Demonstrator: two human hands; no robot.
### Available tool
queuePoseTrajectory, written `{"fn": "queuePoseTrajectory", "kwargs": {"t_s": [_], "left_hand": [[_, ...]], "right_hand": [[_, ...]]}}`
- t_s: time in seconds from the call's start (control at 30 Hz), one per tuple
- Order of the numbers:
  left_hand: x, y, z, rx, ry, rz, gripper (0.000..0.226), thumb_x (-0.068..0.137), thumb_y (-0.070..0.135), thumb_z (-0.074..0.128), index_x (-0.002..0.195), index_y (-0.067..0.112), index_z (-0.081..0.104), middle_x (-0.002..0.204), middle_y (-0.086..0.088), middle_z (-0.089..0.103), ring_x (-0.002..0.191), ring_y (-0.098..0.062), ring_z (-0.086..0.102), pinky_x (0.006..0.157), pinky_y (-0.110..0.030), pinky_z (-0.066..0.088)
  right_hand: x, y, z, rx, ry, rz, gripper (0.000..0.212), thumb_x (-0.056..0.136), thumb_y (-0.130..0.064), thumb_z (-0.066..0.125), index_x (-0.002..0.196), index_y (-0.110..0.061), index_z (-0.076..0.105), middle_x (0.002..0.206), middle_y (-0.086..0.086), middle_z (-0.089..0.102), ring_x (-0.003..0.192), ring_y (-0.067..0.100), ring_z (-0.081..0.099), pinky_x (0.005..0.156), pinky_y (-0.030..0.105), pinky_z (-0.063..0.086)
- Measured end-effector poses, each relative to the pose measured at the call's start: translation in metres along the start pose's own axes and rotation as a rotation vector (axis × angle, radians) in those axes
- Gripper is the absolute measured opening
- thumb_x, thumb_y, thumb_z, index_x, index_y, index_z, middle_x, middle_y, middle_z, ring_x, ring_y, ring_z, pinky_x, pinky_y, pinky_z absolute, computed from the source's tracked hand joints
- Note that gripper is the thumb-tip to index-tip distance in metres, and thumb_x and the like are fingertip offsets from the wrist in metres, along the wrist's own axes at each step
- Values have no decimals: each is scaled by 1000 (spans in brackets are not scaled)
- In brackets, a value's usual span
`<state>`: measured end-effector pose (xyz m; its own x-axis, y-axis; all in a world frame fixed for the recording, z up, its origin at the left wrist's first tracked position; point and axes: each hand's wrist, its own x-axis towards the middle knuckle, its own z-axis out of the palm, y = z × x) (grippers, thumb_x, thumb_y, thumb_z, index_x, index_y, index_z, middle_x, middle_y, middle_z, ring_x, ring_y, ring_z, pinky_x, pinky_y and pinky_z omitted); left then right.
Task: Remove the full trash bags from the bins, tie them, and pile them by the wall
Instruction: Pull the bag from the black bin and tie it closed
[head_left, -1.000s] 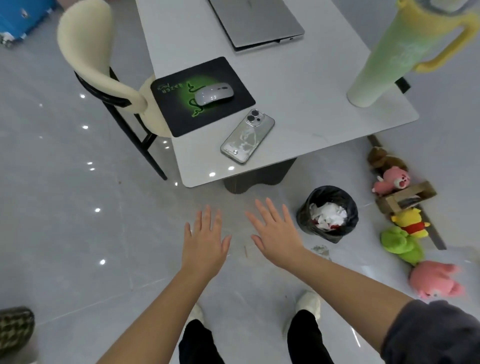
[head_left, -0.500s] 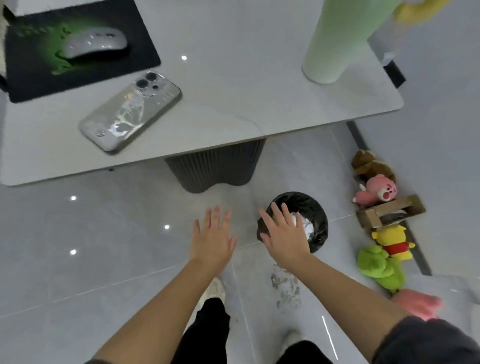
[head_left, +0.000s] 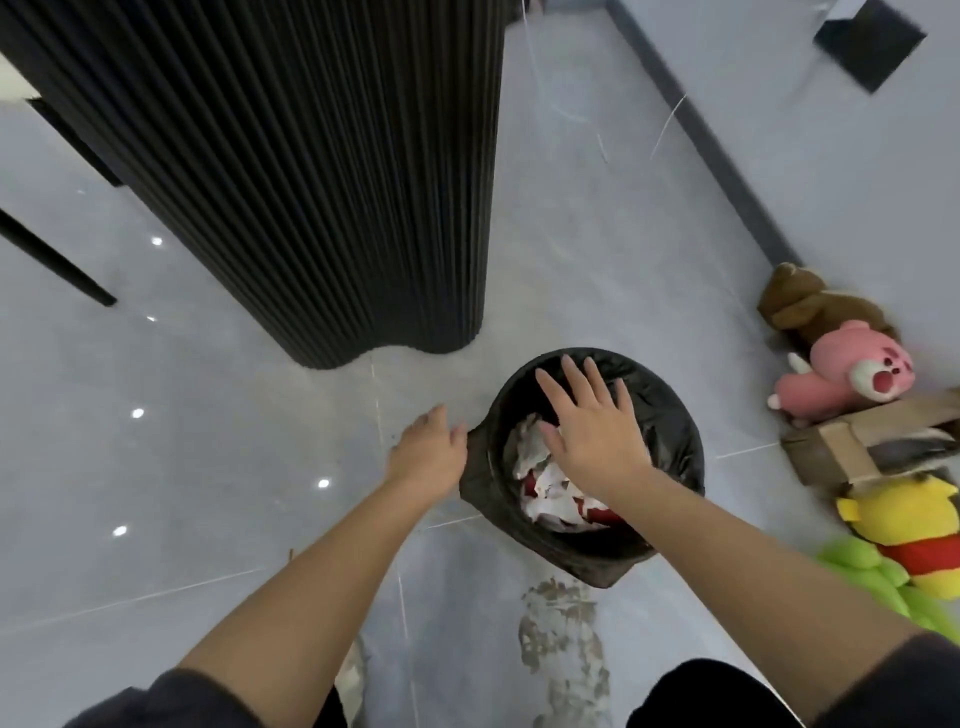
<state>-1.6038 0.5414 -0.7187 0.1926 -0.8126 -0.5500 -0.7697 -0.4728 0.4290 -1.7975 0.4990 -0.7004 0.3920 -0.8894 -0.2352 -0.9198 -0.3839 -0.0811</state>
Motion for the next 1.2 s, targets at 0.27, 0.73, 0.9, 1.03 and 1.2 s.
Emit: {"fn": "queuePoseTrajectory", "kwargs": {"t_s": [0.27, 0.73, 0.9, 1.03, 1.2], "left_hand": [[46, 4, 36, -801, -204, -384, 56, 98, 51, 27, 110, 7, 59, 108, -11, 66, 99, -28, 63, 82, -35, 52], [22, 20, 32, -431, 585, 446, 17, 99, 27, 41, 83, 22, 48, 65, 6, 52, 58, -9, 48, 53, -28, 40], [20, 14, 29, -247, 540, 478, 17, 96, 36, 43, 88, 22, 43, 60, 0, 53, 55, -20, 53, 51, -39, 43], [22, 13, 28, 7, 431, 361, 32, 88, 51, 54, 101, 23, 44, 70, 2, 62, 63, -20, 59, 56, -34, 48], [25, 15, 28, 60, 442, 215, 28, 95, 41, 47, 86, 16, 56, 71, -1, 59, 71, -23, 59, 56, -30, 41]], "right_hand": [[51, 0, 25, 4, 72, -226, 57, 100, -43, 32, 151, -26, 13, 160, 5, 11, 148, 27, 4, 118, 52, 7], [102, -4, 5, 218, -158, -444, 22, 94, -22, 46, 109, -26, 61, 114, -3, 63, 111, 19, 51, 105, 48, 32], [109, 21, -2, 270, 69, -418, 9, 88, -13, 51, 90, -13, 60, 93, 1, 60, 91, 22, 56, 81, 37, 45], [98, 44, -7, 343, 172, -366, 9, 91, -20, 51, 87, -13, 56, 85, 4, 60, 80, 25, 56, 71, 38, 46], [77, 58, -8, 260, 119, -335, 25, 94, -44, 49, 92, -19, 53, 61, -4, 52, 64, 22, 52, 61, 33, 41]]}}
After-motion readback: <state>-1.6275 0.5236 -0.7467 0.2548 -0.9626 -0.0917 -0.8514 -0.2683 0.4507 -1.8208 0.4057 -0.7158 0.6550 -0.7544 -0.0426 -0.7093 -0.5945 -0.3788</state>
